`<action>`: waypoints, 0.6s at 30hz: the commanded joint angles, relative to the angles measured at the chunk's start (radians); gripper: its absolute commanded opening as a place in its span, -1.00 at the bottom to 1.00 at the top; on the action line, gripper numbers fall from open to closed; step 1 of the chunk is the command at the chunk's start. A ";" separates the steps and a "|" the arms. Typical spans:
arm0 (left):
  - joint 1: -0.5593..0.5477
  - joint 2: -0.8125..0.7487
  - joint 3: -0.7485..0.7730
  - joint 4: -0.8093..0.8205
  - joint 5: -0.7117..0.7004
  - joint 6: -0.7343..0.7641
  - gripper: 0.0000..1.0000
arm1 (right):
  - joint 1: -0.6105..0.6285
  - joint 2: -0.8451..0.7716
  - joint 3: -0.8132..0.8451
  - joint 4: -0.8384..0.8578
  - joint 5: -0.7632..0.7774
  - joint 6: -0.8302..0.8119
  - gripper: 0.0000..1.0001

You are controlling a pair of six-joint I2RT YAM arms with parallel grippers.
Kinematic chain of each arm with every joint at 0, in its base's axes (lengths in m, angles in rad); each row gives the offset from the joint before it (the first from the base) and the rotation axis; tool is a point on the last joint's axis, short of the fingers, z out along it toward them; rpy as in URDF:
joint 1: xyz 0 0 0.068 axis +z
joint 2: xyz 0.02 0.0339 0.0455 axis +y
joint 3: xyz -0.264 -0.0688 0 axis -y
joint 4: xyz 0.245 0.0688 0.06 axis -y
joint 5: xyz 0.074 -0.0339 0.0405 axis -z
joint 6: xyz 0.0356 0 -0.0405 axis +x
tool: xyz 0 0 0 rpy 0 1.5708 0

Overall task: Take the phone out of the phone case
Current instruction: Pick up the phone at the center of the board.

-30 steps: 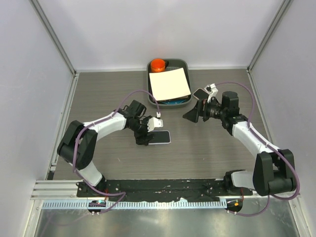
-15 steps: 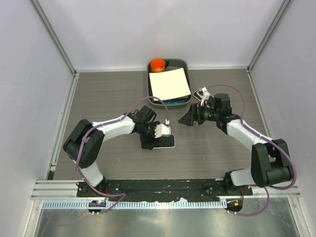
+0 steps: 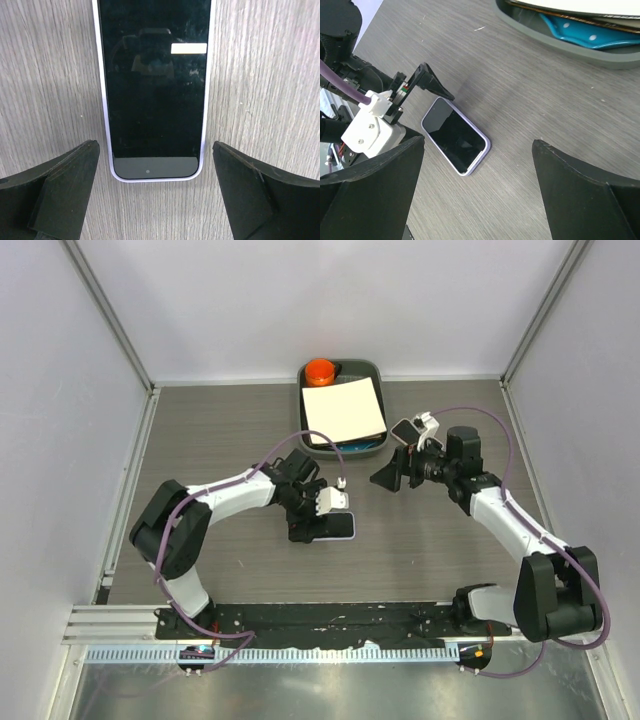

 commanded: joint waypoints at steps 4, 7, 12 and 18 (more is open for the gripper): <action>-0.013 0.023 0.080 -0.037 0.081 0.019 1.00 | -0.054 -0.098 0.050 0.009 -0.001 -0.025 0.89; -0.024 0.052 0.100 -0.039 0.074 0.021 1.00 | -0.069 -0.120 0.053 0.009 -0.005 -0.026 0.89; -0.048 0.093 0.137 -0.033 0.051 0.004 1.00 | -0.083 -0.150 0.055 0.009 -0.008 -0.029 0.89; -0.074 0.142 0.170 -0.030 0.021 -0.016 1.00 | -0.085 -0.155 0.058 0.009 -0.012 -0.032 0.89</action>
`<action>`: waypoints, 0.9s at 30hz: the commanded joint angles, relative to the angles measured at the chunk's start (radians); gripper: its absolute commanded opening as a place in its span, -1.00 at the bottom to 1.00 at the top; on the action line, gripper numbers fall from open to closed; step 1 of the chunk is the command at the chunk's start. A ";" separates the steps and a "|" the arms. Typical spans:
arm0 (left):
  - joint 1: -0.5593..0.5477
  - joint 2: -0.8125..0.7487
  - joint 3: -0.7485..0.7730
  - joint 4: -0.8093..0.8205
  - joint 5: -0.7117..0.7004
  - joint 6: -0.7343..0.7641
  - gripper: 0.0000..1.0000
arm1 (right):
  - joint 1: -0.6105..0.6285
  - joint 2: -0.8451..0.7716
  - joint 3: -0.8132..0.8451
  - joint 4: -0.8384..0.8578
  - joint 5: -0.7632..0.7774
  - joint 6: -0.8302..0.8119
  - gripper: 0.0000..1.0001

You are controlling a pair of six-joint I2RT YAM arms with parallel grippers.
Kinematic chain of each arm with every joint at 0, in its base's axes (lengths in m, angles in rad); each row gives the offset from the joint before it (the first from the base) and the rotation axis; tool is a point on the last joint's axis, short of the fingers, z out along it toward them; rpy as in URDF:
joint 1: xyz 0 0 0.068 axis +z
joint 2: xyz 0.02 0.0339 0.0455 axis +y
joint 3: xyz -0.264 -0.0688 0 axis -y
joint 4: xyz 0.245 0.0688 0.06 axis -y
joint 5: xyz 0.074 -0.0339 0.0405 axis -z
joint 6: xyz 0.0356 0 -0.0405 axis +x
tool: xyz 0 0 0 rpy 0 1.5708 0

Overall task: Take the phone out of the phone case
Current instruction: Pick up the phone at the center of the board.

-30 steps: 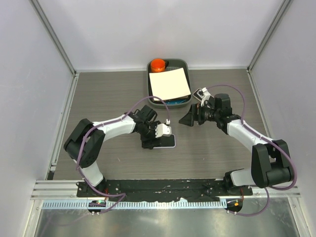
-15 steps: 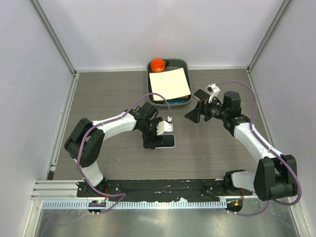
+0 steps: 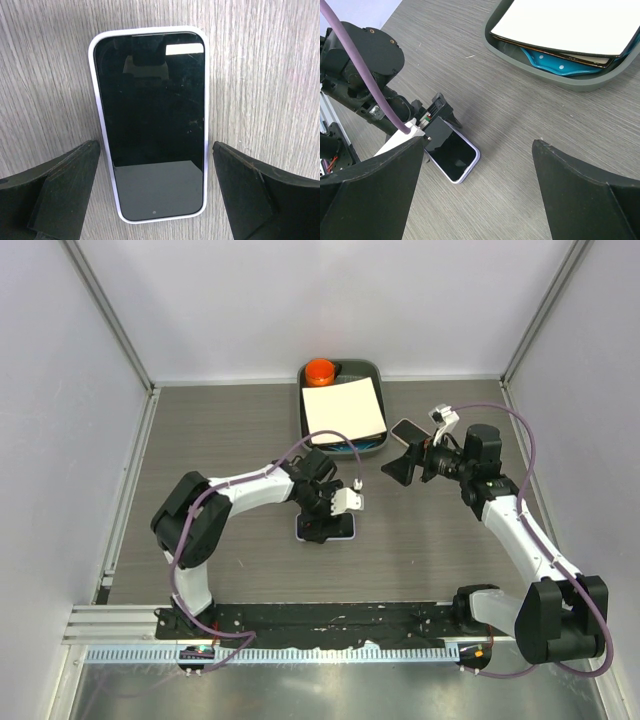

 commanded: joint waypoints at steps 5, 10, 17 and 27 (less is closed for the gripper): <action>-0.033 0.047 0.044 0.028 -0.056 -0.024 1.00 | -0.005 -0.028 0.046 -0.002 -0.012 -0.022 0.89; -0.043 0.083 0.061 -0.010 -0.081 -0.015 1.00 | -0.005 -0.031 0.045 -0.002 -0.013 -0.024 0.89; -0.051 0.084 0.070 -0.060 -0.058 -0.009 0.51 | -0.006 -0.034 0.046 -0.005 -0.013 -0.024 0.89; -0.052 0.049 0.041 -0.055 -0.086 -0.038 -1.00 | -0.011 -0.033 0.046 -0.005 -0.013 -0.022 0.89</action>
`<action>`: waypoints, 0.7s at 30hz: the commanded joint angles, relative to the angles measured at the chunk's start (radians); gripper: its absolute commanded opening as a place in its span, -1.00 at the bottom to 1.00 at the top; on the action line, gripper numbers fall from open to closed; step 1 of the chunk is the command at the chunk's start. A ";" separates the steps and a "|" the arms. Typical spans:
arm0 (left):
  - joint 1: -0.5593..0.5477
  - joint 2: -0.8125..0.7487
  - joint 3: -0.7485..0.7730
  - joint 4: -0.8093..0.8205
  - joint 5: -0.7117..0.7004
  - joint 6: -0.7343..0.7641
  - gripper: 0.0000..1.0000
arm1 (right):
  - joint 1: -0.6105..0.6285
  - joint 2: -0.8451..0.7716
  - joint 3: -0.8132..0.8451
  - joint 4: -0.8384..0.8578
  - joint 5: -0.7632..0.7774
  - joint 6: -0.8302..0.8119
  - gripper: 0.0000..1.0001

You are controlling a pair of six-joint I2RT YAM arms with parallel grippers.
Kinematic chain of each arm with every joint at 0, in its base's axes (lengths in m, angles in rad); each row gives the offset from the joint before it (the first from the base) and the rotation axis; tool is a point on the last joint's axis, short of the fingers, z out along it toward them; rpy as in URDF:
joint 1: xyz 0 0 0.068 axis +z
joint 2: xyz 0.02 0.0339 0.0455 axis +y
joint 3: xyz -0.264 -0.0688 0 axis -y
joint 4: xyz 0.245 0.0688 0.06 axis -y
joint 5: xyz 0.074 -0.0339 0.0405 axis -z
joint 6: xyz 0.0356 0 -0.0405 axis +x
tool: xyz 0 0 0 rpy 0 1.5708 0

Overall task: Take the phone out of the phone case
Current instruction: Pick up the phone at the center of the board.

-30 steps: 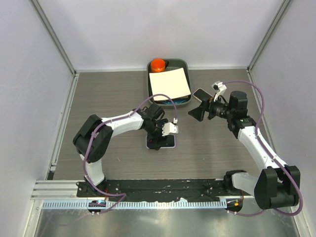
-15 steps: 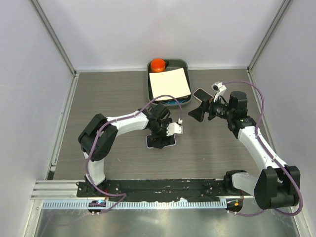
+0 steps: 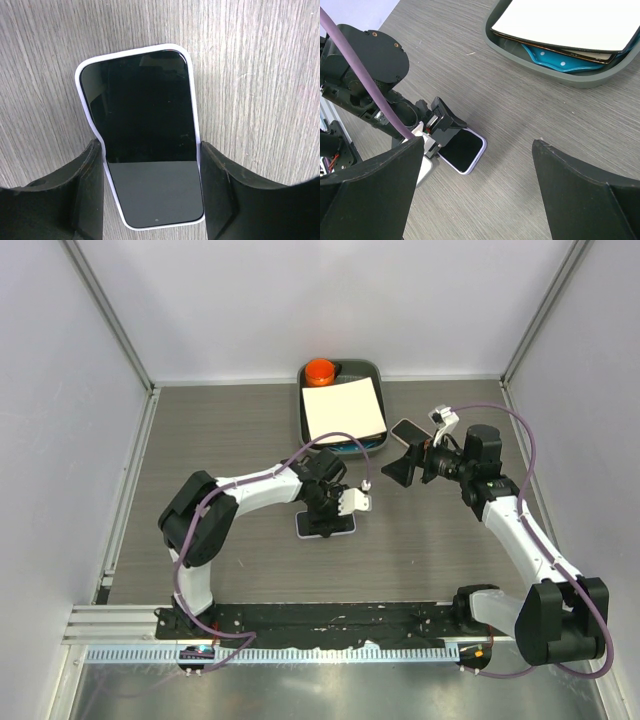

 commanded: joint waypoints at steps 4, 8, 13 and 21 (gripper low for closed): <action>-0.004 -0.033 -0.054 -0.026 -0.009 -0.011 -1.00 | -0.011 -0.022 0.045 0.020 -0.015 -0.008 0.89; -0.003 -0.084 -0.080 -0.002 -0.002 -0.016 -1.00 | -0.012 -0.016 0.045 0.020 -0.016 -0.005 0.89; -0.004 -0.165 -0.088 0.032 0.015 -0.037 -1.00 | -0.012 0.021 0.040 0.029 -0.033 0.016 0.89; -0.004 -0.241 -0.088 0.075 0.032 -0.071 -1.00 | -0.012 0.056 0.029 0.067 -0.077 0.073 0.89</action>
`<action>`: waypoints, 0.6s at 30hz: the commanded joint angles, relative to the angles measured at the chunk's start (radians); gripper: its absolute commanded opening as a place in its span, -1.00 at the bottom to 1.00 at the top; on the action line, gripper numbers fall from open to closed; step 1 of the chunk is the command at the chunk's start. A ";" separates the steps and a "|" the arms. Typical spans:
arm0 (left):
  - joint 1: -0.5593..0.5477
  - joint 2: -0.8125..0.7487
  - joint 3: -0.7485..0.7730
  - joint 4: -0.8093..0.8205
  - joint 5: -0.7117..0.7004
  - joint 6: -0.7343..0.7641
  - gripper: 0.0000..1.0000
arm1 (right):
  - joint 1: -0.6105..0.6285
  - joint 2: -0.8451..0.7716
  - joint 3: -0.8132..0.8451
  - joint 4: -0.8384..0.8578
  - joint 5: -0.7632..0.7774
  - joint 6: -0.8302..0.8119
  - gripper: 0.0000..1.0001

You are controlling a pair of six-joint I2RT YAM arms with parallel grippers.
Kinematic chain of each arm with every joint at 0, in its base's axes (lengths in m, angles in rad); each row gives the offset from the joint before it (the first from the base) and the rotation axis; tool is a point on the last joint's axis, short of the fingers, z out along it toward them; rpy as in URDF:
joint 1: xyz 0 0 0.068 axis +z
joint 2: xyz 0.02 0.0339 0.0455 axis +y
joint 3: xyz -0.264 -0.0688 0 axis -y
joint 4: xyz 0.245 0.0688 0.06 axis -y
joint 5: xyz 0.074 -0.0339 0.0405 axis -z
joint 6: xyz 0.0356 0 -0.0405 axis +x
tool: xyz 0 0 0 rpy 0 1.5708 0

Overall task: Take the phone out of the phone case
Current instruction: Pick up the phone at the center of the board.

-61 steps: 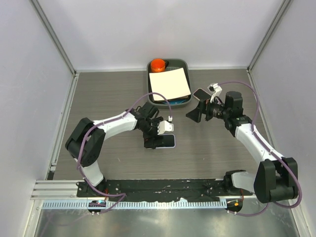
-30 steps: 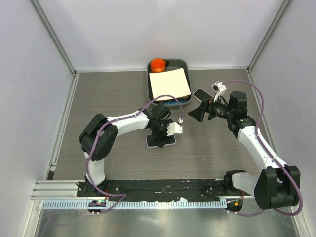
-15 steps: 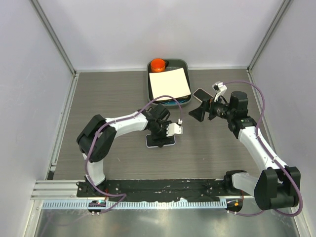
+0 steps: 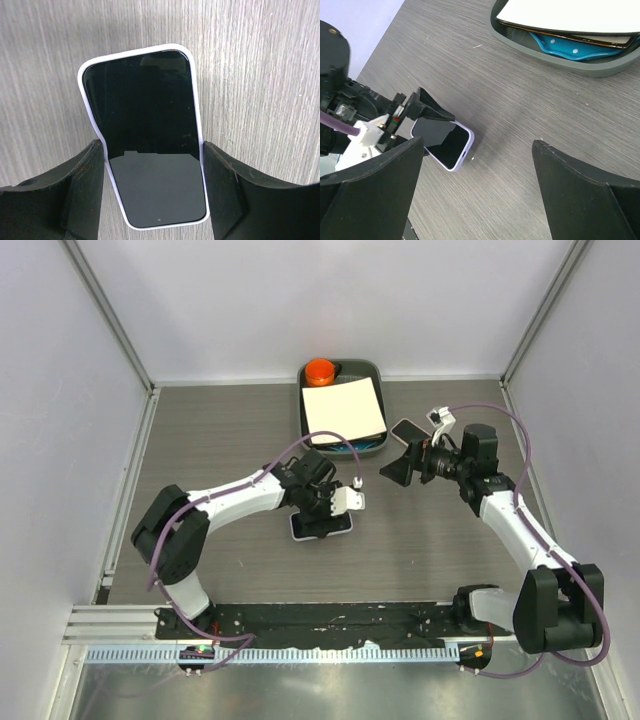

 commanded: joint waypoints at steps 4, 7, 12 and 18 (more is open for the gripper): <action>-0.002 -0.111 0.032 0.057 0.045 -0.051 -1.00 | -0.002 0.019 0.026 0.066 -0.053 0.042 0.89; -0.002 -0.126 0.042 0.063 0.047 -0.068 -1.00 | -0.001 0.036 0.022 0.079 -0.073 0.060 0.88; -0.002 -0.161 0.061 0.071 0.048 -0.086 -1.00 | 0.008 0.073 0.014 0.109 -0.139 0.102 0.81; -0.004 -0.198 0.064 0.077 0.039 -0.091 -1.00 | 0.054 0.108 0.006 0.132 -0.173 0.118 0.80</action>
